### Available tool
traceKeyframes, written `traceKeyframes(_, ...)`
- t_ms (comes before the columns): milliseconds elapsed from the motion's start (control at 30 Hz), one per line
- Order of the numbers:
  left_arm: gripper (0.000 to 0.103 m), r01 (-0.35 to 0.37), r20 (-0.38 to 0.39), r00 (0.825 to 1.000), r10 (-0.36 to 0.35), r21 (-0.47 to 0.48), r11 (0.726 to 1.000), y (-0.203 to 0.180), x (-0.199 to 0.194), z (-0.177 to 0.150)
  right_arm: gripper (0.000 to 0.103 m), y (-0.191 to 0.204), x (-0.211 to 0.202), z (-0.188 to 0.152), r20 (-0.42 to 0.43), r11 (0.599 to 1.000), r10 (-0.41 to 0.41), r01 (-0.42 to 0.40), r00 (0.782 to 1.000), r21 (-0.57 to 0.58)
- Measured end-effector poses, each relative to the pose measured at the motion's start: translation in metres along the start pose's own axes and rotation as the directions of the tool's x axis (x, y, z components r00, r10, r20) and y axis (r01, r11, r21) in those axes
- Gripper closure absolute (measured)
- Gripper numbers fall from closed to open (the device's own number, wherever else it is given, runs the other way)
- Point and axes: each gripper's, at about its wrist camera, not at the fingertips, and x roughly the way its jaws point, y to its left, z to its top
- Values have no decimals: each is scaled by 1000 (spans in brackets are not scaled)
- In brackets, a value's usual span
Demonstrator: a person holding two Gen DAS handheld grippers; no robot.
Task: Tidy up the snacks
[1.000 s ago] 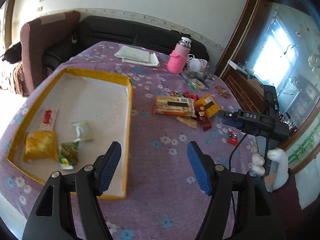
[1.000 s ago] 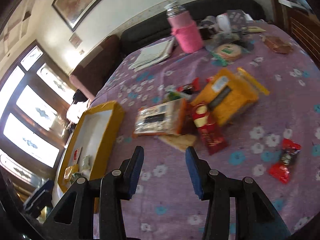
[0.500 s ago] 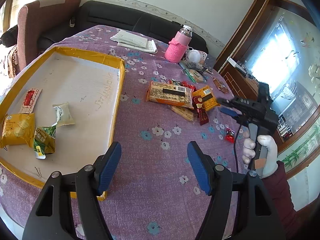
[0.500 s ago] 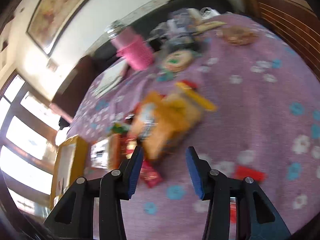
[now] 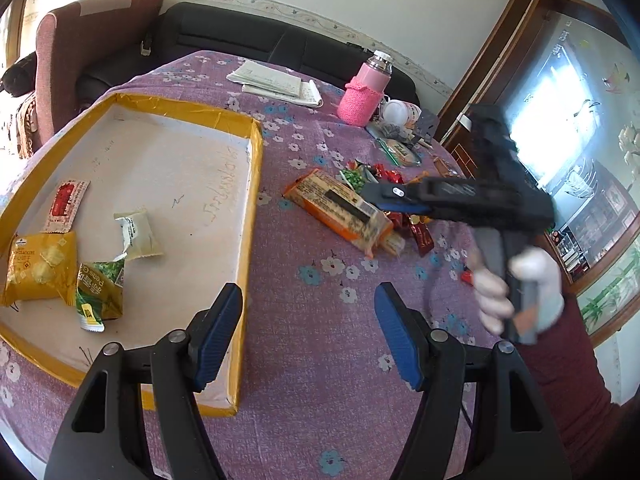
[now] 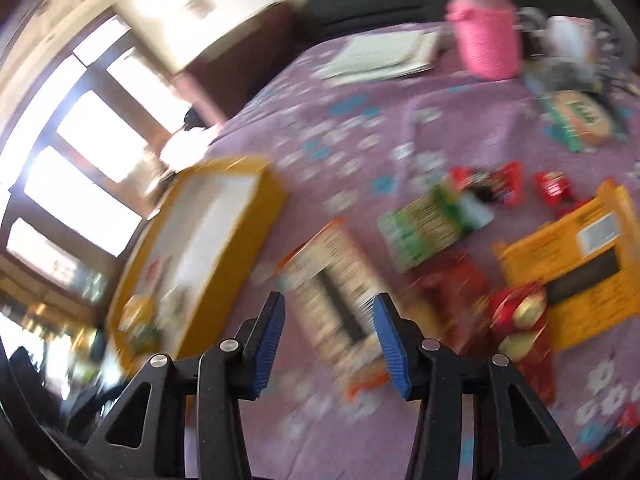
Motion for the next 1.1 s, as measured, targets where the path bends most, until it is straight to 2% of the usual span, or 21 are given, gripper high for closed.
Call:
traceKeyframes(33,35,9,-6,1000,-9,-7,1000,1,4,0,56,4,-7,-5,7,1000,-3,3,1000,-15)
traceKeyframes(100,35,21,-21,1000,-21,-13,1000,1,11,-2,52,5,-17,-13,51,997,-80,80,995,-9)
traceKeyframes(167,35,35,-33,999,-35,-15,999,-2,15,-5,45,6,-18,-11,90,985,-166,168,982,-25)
traceKeyframes(200,35,39,-39,998,-40,-14,999,-3,16,-6,45,6,-13,-9,97,979,-199,202,975,-28)
traceKeyframes(233,35,37,-41,998,-37,-11,999,-4,15,-7,45,3,-9,-5,94,979,-201,203,975,-21)
traceKeyframes(333,35,28,-23,999,-29,-14,999,-4,8,-5,45,-3,10,8,88,983,-181,179,980,25)
traceKeyframes(433,35,15,-5,1000,-15,-20,1000,0,1,-2,60,-7,35,10,47,990,-119,115,992,79)
traceKeyframes(500,35,8,-1,1000,-8,-18,1000,2,0,0,67,-6,41,1,8,991,-90,89,996,103)
traceKeyframes(600,35,16,-11,1000,-16,-12,1000,2,5,-1,68,4,39,-23,-59,994,45,-39,997,100)
traceKeyframes(633,35,19,-15,1000,-19,-7,1000,1,6,-2,68,8,31,-30,-60,993,86,-81,994,84)
traceKeyframes(667,35,20,-18,1000,-20,-1,1000,0,8,-3,68,8,22,-34,-38,993,88,-85,995,77)
traceKeyframes(733,35,25,-29,999,-25,12,1000,-3,12,-5,66,-1,-5,-41,67,997,7,-12,998,81)
traceKeyframes(800,35,28,-41,999,-27,27,999,-8,17,-6,46,-12,-26,-44,148,991,-117,107,982,77)
traceKeyframes(833,35,28,-47,999,-26,35,999,-11,19,-6,43,-17,-31,-45,163,986,-162,152,973,74)
traceKeyframes(967,35,26,-62,998,-23,55,998,-19,24,-9,42,-33,-21,-46,158,964,-264,260,951,50)
traceKeyframes(1100,35,3,-49,999,1,76,997,-25,22,-2,42,-34,4,-44,113,964,-265,264,957,27)
